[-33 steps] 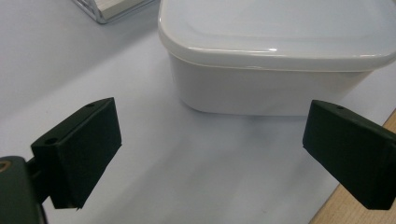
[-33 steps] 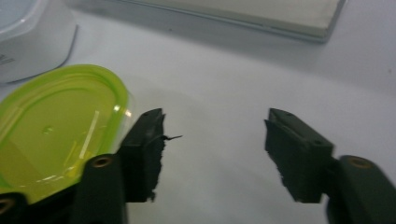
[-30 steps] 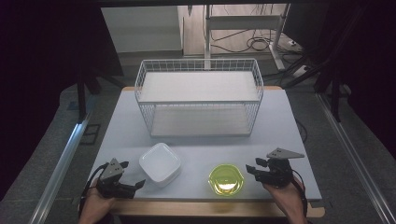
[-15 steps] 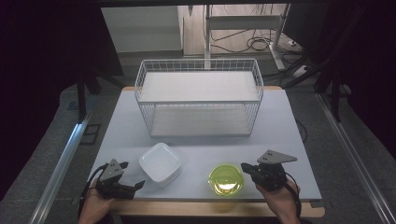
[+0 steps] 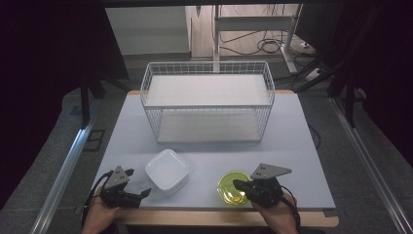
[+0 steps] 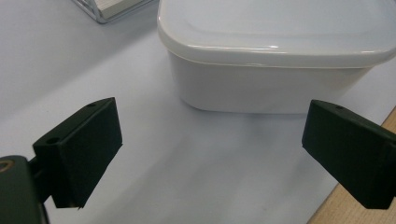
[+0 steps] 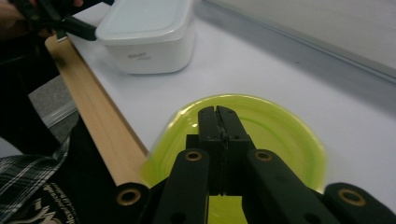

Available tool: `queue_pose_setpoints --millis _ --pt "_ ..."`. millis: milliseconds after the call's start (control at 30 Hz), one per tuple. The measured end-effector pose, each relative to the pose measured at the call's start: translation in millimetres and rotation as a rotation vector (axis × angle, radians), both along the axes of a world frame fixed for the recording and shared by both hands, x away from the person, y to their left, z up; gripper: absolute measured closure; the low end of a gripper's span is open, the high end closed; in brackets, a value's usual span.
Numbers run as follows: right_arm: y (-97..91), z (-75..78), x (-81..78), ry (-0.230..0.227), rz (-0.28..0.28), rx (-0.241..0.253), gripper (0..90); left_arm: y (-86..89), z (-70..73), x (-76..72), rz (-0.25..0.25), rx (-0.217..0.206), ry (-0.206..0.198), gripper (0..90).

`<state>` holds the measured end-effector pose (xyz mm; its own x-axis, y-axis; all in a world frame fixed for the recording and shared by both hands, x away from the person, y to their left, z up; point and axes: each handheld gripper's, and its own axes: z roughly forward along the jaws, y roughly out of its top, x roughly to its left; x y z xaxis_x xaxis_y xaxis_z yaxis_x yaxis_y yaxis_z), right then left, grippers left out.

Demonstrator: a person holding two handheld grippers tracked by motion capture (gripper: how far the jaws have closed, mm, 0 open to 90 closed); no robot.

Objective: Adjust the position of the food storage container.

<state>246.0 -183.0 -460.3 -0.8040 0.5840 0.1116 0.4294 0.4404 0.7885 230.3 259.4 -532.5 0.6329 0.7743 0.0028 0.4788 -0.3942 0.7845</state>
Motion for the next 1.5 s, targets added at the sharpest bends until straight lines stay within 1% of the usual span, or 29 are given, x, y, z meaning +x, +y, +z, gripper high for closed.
queue_pose_setpoints --millis 100,200,233,333,433,533,633,700,800,900,1133,1200,1233,1500 --pt "7.4 -2.3 -3.1 0.017 0.027 0.007 90.0 -1.0 0.1 0.8 -0.003 0.002 -0.002 4.7" --pt "18.4 -4.4 -7.9 0.028 0.054 0.007 90.0 -2.2 -0.1 1.9 -0.009 0.006 0.001 4.7" --pt "22.5 -5.5 -9.3 0.034 0.055 0.010 90.0 -2.4 -0.1 2.2 -0.010 0.010 0.000 4.8" --pt "34.8 -10.0 -11.9 0.052 0.076 0.001 90.0 -2.9 -0.4 2.4 -0.012 0.014 -0.001 4.7" --pt "45.4 -13.7 -12.9 0.045 0.094 -0.031 90.0 -2.5 -0.3 2.4 -0.010 0.014 -0.002 4.8" --pt "51.7 -17.3 -12.6 0.045 0.107 -0.052 90.0 -2.3 -0.4 2.5 -0.010 0.014 -0.001 4.8" --pt "54.6 -21.7 -12.1 0.037 0.103 -0.095 90.0 -2.6 -0.3 2.3 -0.011 0.014 -0.002 4.8" --pt "53.5 -22.6 -10.8 0.049 0.106 -0.084 90.0 -2.7 -0.2 2.3 -0.012 0.014 -0.002 4.8" --pt "50.6 -22.5 -8.9 0.035 0.092 -0.099 90.0 -2.7 -0.2 2.3 -0.012 0.015 -0.002 4.8" --pt "45.2 -23.5 -5.3 0.043 0.071 -0.094 90.0 -3.0 -0.2 2.2 -0.012 0.017 -0.001 4.8" --pt "26.6 -21.9 3.7 0.036 0.012 -0.095 90.0 -3.7 -0.6 2.4 -0.013 0.023 0.003 4.9" --pt "24.2 -21.8 4.8 0.039 0.005 -0.093 90.0 -3.9 -0.7 2.4 -0.012 0.024 0.003 4.9" --pt "18.8 -21.6 7.2 0.042 -0.008 -0.088 90.0 -4.0 -0.8 2.4 -0.013 0.027 0.004 4.9" --pt "-4.6 -20.6 17.6 0.055 -0.072 -0.084 89.9 -4.0 -0.9 2.3 -0.011 0.028 0.005 4.9"
